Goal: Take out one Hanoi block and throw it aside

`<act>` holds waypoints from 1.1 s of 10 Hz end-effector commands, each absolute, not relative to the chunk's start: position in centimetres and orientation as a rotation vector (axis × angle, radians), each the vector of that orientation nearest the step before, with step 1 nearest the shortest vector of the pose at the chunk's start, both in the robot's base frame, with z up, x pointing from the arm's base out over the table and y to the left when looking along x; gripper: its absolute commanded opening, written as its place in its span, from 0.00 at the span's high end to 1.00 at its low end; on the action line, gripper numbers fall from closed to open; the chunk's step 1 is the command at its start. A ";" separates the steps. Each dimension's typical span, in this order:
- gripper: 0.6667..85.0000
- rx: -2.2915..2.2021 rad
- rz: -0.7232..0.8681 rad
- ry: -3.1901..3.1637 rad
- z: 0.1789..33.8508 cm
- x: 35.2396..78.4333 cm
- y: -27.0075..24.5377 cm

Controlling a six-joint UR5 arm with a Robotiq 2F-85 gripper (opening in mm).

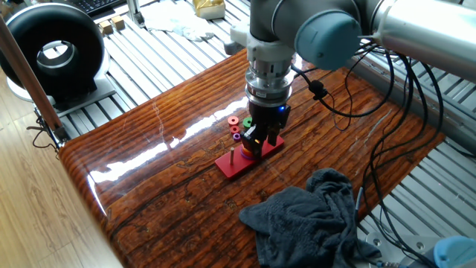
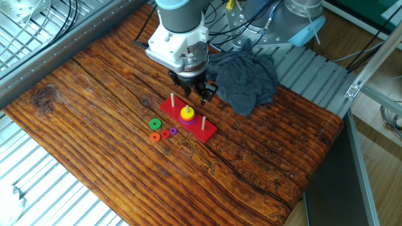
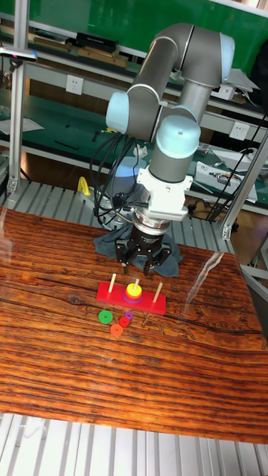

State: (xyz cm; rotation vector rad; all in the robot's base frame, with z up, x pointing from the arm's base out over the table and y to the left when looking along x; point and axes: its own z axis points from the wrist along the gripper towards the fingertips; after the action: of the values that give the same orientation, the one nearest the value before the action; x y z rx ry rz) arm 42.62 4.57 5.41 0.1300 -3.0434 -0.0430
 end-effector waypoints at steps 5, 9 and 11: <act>0.42 0.037 -0.098 -3.137 5.0 45.7 5.6; 0.42 0.062 -0.086 -3.134 4.4 46.2 5.4; 0.43 0.061 -0.057 -3.133 4.0 46.4 4.8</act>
State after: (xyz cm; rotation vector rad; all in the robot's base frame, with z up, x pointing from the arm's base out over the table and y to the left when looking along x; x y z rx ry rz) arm 45.94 4.97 4.35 0.0708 -3.1289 -0.0580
